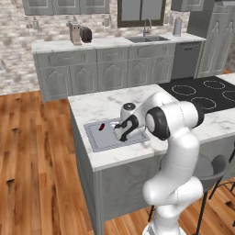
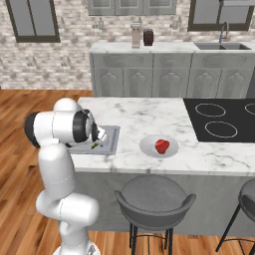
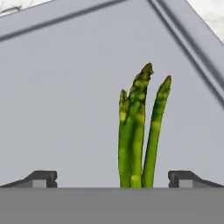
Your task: Create a steak meal by picking up the steak and asparagus from the tray and placing them on the plate. Leave the chili pepper on the tray.
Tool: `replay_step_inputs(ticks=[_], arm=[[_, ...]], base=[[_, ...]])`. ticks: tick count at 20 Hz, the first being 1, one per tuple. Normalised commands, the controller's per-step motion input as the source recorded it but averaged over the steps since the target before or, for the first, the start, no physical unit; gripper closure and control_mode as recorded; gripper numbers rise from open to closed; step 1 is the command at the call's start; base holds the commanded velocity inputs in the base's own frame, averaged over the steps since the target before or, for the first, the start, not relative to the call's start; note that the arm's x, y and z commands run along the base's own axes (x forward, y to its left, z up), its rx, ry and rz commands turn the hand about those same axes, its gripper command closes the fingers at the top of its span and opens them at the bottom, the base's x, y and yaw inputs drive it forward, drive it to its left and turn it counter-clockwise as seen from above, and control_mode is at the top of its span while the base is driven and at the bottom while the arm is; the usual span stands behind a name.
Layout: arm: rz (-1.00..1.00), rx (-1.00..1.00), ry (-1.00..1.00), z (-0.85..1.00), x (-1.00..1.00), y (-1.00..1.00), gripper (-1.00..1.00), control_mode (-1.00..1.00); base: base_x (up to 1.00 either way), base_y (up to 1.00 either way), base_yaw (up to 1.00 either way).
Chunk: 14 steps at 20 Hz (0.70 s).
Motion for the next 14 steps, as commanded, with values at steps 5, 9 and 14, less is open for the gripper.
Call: replay_step_inputs(ticks=[5, 9, 14], arm=[[0.00, 0.00, 0.09, -0.43, 0.37, 0.00, 1.00, -1.00], [0.00, 0.00, 0.00, -0.43, -0.06, -0.20, 1.00, -1.00], [0.00, 0.03, -0.03, 0.00, -0.22, -0.40, 1.00, -1.00]], base=[[0.00, 0.00, 0.00], [0.00, 0.00, 0.00], [0.00, 0.00, 0.00]])
